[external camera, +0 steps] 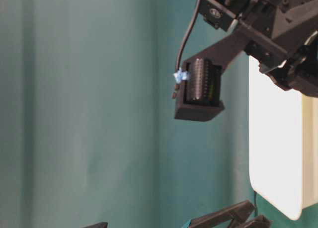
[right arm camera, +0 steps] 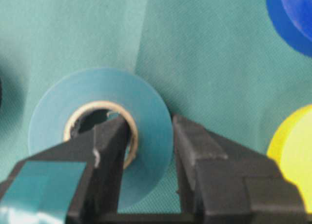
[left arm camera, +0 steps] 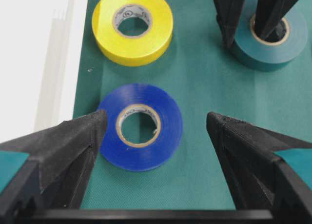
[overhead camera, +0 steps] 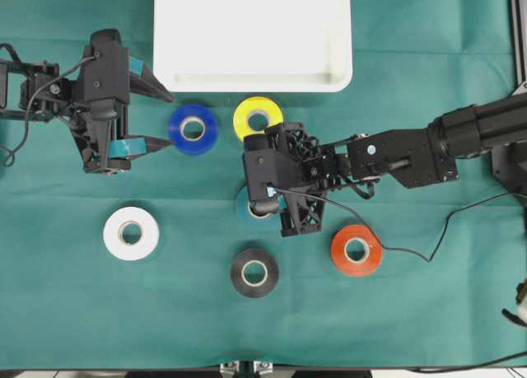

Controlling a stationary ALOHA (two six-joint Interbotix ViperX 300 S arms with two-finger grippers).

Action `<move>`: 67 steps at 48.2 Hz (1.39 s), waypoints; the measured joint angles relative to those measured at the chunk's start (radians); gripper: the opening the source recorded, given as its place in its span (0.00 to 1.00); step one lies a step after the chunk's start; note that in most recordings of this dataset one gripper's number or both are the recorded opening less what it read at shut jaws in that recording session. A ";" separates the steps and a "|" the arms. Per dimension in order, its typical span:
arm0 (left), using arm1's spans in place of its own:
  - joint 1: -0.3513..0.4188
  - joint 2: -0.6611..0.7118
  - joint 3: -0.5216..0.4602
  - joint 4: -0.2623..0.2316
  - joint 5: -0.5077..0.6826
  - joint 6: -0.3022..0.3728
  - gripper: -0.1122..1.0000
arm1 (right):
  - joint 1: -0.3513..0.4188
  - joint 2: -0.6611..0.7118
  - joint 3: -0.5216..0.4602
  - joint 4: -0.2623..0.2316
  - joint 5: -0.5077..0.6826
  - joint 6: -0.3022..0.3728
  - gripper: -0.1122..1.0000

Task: Put the tape alternately from left to right into the white case.
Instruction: 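Close the right gripper through the teal roll's core and lift, then carry the teal roll to the white tray and release it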

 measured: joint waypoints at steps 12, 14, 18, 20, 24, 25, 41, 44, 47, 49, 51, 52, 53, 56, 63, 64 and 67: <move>0.000 0.000 0.000 0.002 0.000 0.000 0.66 | 0.000 -0.020 0.000 0.000 0.000 -0.002 0.35; 0.000 0.000 0.000 0.002 0.002 0.000 0.66 | 0.000 -0.025 0.000 0.000 0.002 -0.002 0.35; 0.000 0.000 0.000 0.000 0.000 0.000 0.66 | 0.000 -0.043 0.000 0.000 0.000 -0.002 0.35; 0.000 0.000 0.000 0.002 0.000 0.000 0.66 | 0.000 -0.055 0.000 0.000 0.002 -0.003 0.35; 0.000 0.000 -0.002 0.002 0.000 0.000 0.66 | 0.000 -0.086 0.000 -0.002 0.002 -0.003 0.35; 0.000 0.000 0.000 0.002 0.002 0.000 0.66 | 0.000 -0.094 0.000 -0.005 0.000 -0.003 0.35; 0.000 0.000 0.000 0.002 0.000 0.000 0.66 | -0.067 -0.164 -0.043 -0.115 0.003 -0.003 0.35; 0.000 0.000 0.002 0.000 0.000 0.000 0.66 | -0.081 -0.164 -0.052 -0.129 0.011 -0.003 0.35; 0.000 0.000 0.003 0.000 0.002 0.000 0.66 | -0.092 -0.164 -0.060 -0.135 0.018 -0.003 0.35; 0.002 0.000 0.003 0.000 0.000 0.000 0.66 | -0.098 -0.164 -0.064 -0.138 0.021 -0.005 0.35; 0.000 -0.002 0.005 0.000 0.002 0.000 0.66 | -0.104 -0.164 -0.066 -0.138 0.021 -0.003 0.35; 0.000 0.000 0.005 0.000 0.002 0.000 0.66 | -0.107 -0.164 -0.066 -0.140 0.021 -0.005 0.35; 0.000 0.000 0.005 0.000 0.002 0.000 0.66 | -0.109 -0.164 -0.066 -0.140 0.021 -0.005 0.35; 0.000 -0.002 0.005 0.000 0.002 0.000 0.66 | -0.121 -0.164 -0.067 -0.140 0.021 -0.003 0.35; 0.000 0.000 0.005 0.002 0.002 0.000 0.66 | -0.176 -0.164 -0.067 -0.146 0.015 -0.003 0.35; 0.000 0.000 0.005 0.000 0.002 0.000 0.66 | -0.187 -0.163 -0.069 -0.146 0.011 -0.005 0.35; 0.000 0.000 0.005 0.000 0.000 0.000 0.66 | -0.222 -0.164 -0.069 -0.150 -0.005 -0.006 0.35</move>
